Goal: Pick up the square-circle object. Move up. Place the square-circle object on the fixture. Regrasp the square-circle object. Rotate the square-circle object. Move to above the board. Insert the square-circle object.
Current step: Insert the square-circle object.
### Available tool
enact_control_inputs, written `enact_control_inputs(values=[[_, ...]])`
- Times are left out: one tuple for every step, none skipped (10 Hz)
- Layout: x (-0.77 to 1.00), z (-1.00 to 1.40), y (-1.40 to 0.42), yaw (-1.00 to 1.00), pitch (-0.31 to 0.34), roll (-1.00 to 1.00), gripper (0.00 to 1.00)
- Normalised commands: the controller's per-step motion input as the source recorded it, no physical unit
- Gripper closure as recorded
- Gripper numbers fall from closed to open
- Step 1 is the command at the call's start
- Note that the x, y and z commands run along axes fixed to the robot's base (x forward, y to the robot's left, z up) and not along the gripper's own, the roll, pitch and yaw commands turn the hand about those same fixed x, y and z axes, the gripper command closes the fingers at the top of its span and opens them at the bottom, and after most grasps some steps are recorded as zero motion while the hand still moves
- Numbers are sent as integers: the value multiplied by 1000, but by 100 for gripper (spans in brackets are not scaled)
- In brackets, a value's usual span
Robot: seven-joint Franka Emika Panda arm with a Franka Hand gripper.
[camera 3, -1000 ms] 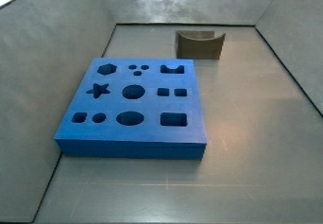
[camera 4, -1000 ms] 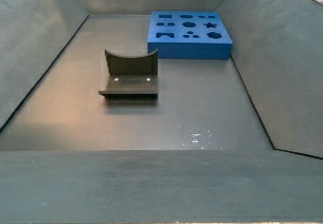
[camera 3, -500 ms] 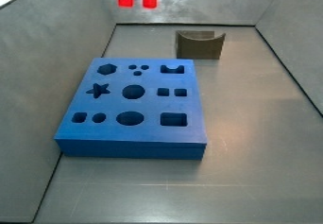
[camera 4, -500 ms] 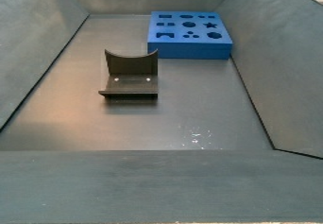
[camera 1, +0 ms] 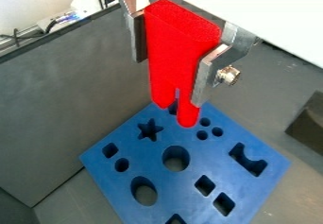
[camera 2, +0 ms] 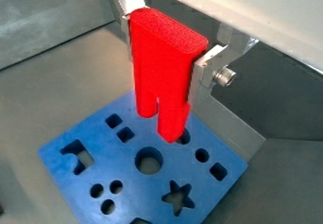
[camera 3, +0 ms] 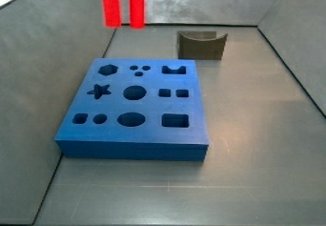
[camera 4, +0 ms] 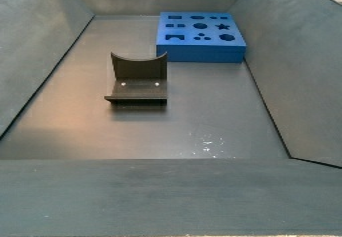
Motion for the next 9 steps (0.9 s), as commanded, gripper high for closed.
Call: enact_control_inputs(values=[[-254,-271,-180,117,-77,-43,100],[-209,-251,-180,111,-80,-70,100],[-214,-257,-177,106,-70,-116,100],[-231,-283,-137,97,-63,-130,100],[-209,-311,-126,94,-59,-127,100],[-274,-329,-106,49,-41,-146,100],[-220,-283,-117,80,-49,-166,100],[-209,-274,-149,123,-64,-97,100],[-189,-263,-186,126,-64,-20,100]])
